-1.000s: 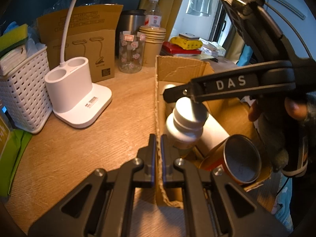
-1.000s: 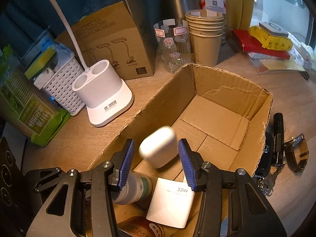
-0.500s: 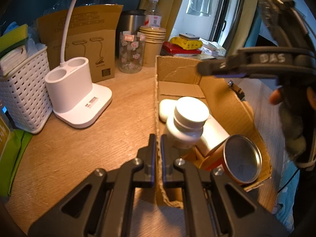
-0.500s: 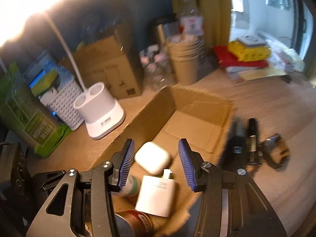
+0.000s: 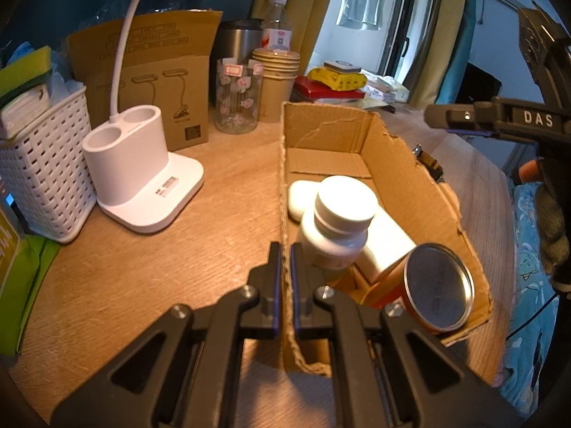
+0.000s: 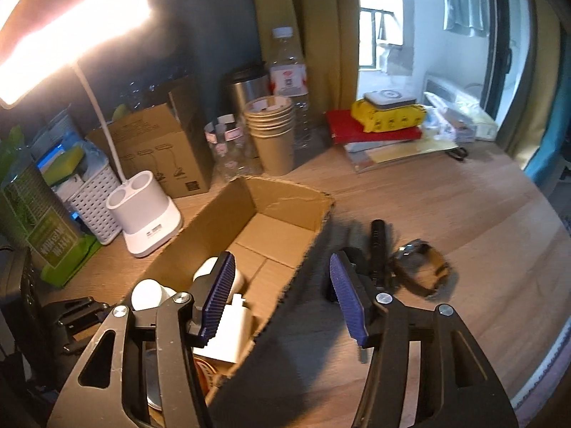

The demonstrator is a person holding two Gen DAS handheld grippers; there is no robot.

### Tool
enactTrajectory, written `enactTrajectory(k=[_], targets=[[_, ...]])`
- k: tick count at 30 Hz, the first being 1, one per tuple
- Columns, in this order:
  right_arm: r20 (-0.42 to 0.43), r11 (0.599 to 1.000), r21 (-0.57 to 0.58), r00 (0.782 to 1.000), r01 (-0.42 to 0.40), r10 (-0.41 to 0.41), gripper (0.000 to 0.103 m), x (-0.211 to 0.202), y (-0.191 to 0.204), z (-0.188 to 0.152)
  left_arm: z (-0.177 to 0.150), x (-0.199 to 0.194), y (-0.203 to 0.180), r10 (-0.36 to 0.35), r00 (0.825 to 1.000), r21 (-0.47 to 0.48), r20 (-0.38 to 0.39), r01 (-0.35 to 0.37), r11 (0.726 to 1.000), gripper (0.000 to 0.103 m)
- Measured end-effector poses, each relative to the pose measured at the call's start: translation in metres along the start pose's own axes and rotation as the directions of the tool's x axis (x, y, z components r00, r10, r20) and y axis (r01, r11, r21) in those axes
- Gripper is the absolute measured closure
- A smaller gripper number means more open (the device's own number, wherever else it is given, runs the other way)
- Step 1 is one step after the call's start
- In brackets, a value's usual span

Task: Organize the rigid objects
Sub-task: 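Move the right gripper back to the brown leather-strap watch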

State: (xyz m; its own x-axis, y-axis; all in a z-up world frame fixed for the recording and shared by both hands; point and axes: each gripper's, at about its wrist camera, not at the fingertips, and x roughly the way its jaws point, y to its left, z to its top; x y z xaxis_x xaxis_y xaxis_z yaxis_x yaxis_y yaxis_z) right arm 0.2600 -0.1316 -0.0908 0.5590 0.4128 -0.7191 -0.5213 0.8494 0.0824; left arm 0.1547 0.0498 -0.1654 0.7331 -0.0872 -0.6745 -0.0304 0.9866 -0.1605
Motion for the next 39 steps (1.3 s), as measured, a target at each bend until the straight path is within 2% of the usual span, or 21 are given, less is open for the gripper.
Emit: enactTrajectory(k=[11, 22, 33, 39], targets=[[0.021, 0.996, 0.039, 0.996, 0.081, -0.082, 0.044, -0.012, -0.029, -0.007, 0.000, 0.000, 0.000, 0.000, 1.000, 0.000, 0.000, 0.000, 1.000, 0.099], [0.033, 0.977, 0.053, 0.978, 0.206, -0.208, 0.044, -0.012, -0.059, -0.017, 0.000, 0.000, 0.000, -0.001, 1.000, -0.001, 0.000, 0.001, 1.000, 0.099], [-0.002, 0.964, 0.107, 0.970, 0.244, -0.245, 0.044, 0.012, -0.083, -0.023, 0.000, 0.000, 0.000, 0.000, 1.000, -0.001, 0.001, 0.000, 1.000, 0.099], [-0.018, 0.964, 0.088, 0.968, 0.252, -0.251, 0.044, 0.028, -0.087, -0.022, 0.000, 0.000, 0.000, 0.000, 1.000, -0.001, 0.000, 0.000, 1.000, 0.099]])
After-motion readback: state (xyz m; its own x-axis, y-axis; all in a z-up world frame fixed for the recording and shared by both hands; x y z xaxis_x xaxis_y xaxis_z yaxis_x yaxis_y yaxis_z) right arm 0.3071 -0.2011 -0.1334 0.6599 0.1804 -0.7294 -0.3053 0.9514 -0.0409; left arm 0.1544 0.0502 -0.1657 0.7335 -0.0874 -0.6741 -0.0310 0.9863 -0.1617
